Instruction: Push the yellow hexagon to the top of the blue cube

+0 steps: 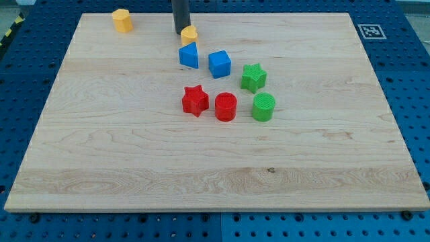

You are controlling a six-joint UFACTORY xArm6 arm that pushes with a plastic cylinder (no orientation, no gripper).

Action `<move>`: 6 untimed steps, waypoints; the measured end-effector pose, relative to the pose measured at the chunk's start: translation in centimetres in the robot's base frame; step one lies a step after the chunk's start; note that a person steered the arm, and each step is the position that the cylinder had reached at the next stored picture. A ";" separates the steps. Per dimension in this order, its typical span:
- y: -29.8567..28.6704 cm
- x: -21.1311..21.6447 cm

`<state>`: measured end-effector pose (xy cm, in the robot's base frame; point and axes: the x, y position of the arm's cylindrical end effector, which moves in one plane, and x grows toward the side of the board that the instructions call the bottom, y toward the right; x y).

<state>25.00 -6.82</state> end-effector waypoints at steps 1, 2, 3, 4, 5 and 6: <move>0.7 -1.0; -0.1 -4.7; -2.6 -5.8; -5.6 -5.8; -4.9 -5.6; -3.5 -3.5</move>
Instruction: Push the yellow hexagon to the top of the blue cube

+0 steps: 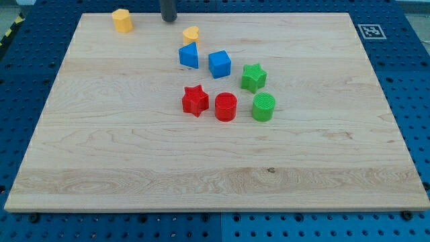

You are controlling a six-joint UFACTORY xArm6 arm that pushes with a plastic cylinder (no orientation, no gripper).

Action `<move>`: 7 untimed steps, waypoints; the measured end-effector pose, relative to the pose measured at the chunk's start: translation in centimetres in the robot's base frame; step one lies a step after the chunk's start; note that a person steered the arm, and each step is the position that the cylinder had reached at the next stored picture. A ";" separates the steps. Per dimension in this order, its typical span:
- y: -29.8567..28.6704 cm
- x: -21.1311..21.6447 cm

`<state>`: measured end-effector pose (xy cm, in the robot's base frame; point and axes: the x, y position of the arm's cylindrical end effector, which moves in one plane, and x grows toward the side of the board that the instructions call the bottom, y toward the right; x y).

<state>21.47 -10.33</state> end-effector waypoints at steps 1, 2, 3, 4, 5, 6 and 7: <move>0.0 3.3; -1.2 6.6; -5.2 8.3; -10.3 6.9; -14.4 2.1; -14.5 2.1; -12.8 1.6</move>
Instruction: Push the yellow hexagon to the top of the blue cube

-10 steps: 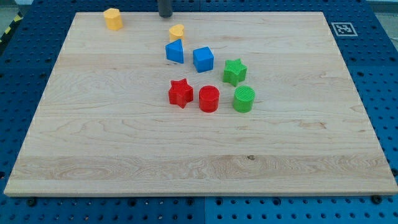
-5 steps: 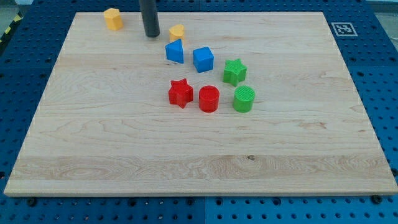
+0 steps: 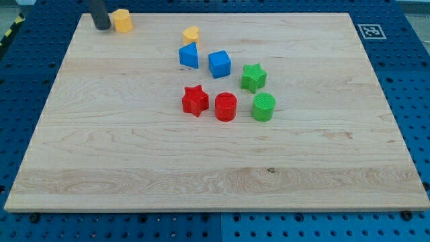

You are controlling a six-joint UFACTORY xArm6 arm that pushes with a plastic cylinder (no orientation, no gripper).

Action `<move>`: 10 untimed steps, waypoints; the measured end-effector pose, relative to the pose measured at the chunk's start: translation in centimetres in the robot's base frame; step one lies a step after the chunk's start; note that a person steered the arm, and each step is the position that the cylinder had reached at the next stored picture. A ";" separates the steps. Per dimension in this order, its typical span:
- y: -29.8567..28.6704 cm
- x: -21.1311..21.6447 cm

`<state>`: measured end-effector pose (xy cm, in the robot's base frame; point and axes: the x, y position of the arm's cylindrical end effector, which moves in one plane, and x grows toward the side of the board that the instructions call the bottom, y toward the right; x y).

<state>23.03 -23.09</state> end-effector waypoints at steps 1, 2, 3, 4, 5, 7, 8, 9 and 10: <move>2.7 -1.3; 5.1 -2.5; 4.3 -3.6; 5.4 -3.9; 9.0 -3.9; 11.9 -3.0; 11.9 -1.0; 12.6 -0.1; 14.3 -0.1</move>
<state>22.94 -8.79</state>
